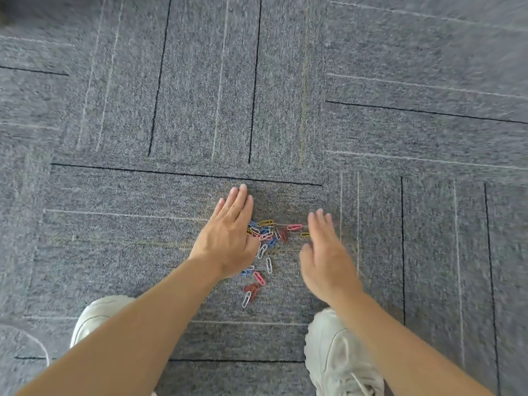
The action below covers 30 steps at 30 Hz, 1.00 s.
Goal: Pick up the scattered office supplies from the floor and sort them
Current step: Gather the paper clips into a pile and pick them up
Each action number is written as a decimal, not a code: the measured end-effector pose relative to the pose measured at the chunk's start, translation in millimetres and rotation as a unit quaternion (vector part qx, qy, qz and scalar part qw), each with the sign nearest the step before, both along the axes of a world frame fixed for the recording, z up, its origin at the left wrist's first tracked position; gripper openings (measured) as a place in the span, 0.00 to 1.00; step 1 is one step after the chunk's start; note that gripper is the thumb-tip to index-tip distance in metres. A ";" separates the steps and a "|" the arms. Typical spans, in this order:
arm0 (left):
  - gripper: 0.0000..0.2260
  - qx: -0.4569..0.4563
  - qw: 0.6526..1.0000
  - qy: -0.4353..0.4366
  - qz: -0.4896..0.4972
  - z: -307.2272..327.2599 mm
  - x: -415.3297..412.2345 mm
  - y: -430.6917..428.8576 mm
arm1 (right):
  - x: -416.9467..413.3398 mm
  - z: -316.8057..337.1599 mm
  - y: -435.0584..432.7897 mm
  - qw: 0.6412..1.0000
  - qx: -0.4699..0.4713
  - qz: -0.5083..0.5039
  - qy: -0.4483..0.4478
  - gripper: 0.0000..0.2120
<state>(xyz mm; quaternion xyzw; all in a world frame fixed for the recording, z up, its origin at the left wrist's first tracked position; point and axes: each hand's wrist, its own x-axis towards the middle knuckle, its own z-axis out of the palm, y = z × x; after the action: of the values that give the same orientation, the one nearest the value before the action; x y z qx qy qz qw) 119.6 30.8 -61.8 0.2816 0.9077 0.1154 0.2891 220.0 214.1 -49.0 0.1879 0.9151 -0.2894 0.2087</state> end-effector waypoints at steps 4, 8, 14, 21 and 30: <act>0.31 0.049 0.993 0.017 -0.106 0.0 32.8 -26.4 | 9.6 3.7 -39.6 0.995 -0.087 0.053 0.017 0.32; 0.25 0.159 0.986 -0.036 -0.012 -2.0 47.0 -51.5 | 6.9 11.5 -40.0 0.980 -0.187 0.058 0.048 0.28; 0.30 0.138 0.977 -0.016 0.164 8.7 40.7 -33.1 | -14.2 17.9 -9.4 0.978 -0.191 -0.068 0.055 0.25; 0.35 0.048 0.994 -0.058 0.085 14.0 52.3 -16.4 | -2.3 14.9 -39.2 0.977 -0.189 -0.004 0.096 0.26; 0.30 -0.037 0.965 -0.065 0.251 26.1 56.5 -43.8 | -7.8 3.3 -19.1 0.993 0.002 -0.115 0.026 0.16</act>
<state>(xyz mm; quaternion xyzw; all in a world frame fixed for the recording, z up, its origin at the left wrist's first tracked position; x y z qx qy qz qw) 176.1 -13.0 -35.7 0.0260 0.9323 0.1686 0.3190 212.2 195.0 -45.6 0.2842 0.8931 -0.3148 0.1499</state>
